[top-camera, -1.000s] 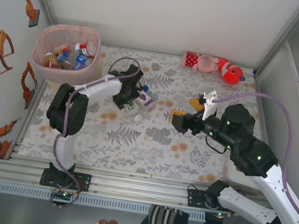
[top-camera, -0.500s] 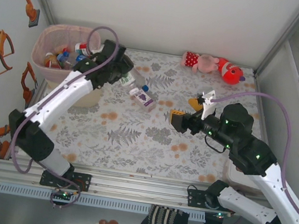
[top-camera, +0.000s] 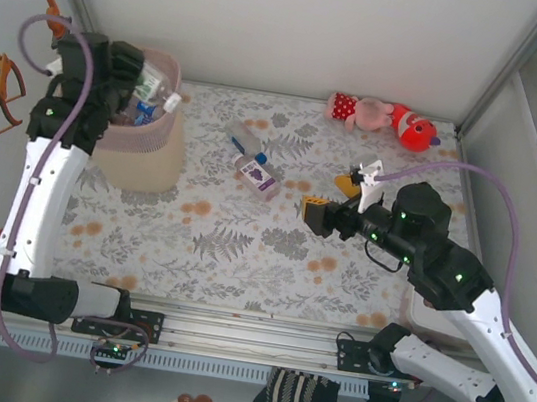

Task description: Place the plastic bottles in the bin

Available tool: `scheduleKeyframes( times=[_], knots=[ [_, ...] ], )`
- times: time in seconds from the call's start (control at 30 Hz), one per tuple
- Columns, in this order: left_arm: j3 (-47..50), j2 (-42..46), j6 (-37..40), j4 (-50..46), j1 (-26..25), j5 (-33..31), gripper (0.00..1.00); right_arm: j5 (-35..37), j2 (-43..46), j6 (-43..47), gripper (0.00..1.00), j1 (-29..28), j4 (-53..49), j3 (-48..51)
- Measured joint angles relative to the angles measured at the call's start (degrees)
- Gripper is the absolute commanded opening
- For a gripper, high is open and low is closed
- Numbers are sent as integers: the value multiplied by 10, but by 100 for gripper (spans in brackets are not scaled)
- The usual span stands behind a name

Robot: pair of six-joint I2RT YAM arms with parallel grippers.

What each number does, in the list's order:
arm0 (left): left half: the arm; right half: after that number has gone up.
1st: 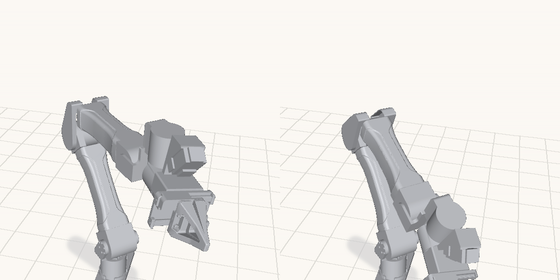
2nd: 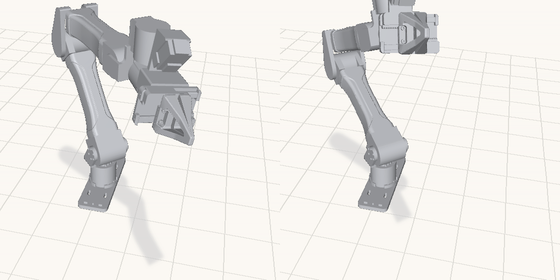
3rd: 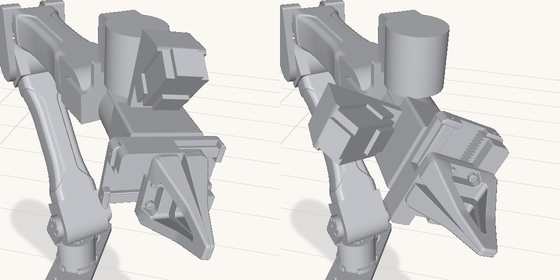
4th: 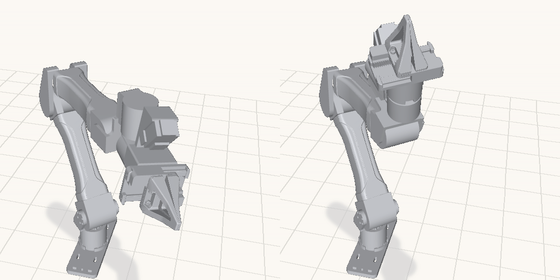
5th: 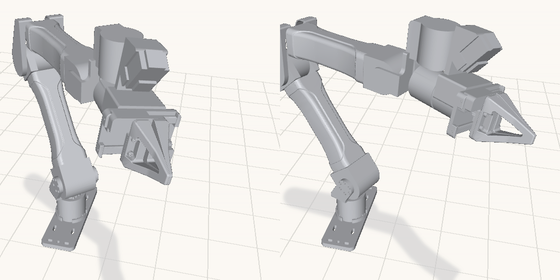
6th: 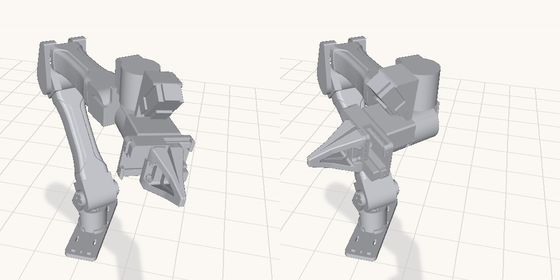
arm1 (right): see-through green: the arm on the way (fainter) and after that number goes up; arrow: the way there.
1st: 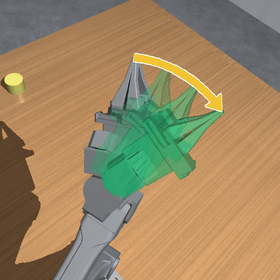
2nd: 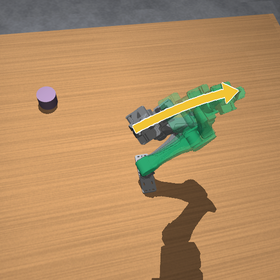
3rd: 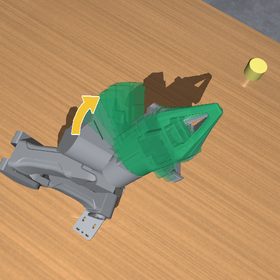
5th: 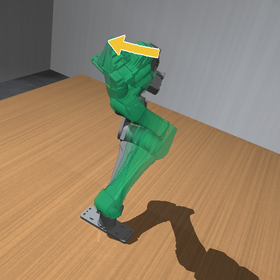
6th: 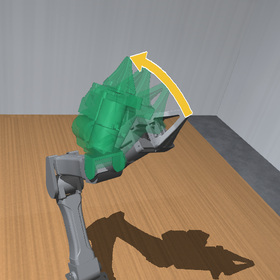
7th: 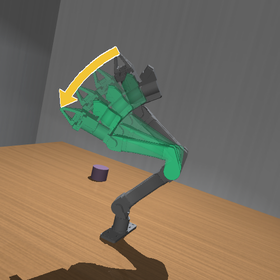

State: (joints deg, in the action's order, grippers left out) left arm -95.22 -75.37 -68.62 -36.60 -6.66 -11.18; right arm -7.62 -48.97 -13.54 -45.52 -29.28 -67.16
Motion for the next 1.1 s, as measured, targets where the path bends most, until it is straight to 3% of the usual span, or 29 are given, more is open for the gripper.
scheduleKeyframes(
  times=[0.2, 0.43, 0.73, 1.1],
  knots=[
    [-3, -29, -75, 22, 98, 76, 60, -3, -7, 0, 86, 0, 4, 0],
    [-6, -103, -169, 61, 157, 142, 61, -4, -10, 0, 86, 0, 6, 0],
    [-56, -212, -242, 91, 184, 206, 63, -2, -10, 0, 86, 0, 6, 5],
    [-56, -224, -275, 89, 185, 226, 80, 4, -6, 0, 86, 0, 6, 8]
  ],
)
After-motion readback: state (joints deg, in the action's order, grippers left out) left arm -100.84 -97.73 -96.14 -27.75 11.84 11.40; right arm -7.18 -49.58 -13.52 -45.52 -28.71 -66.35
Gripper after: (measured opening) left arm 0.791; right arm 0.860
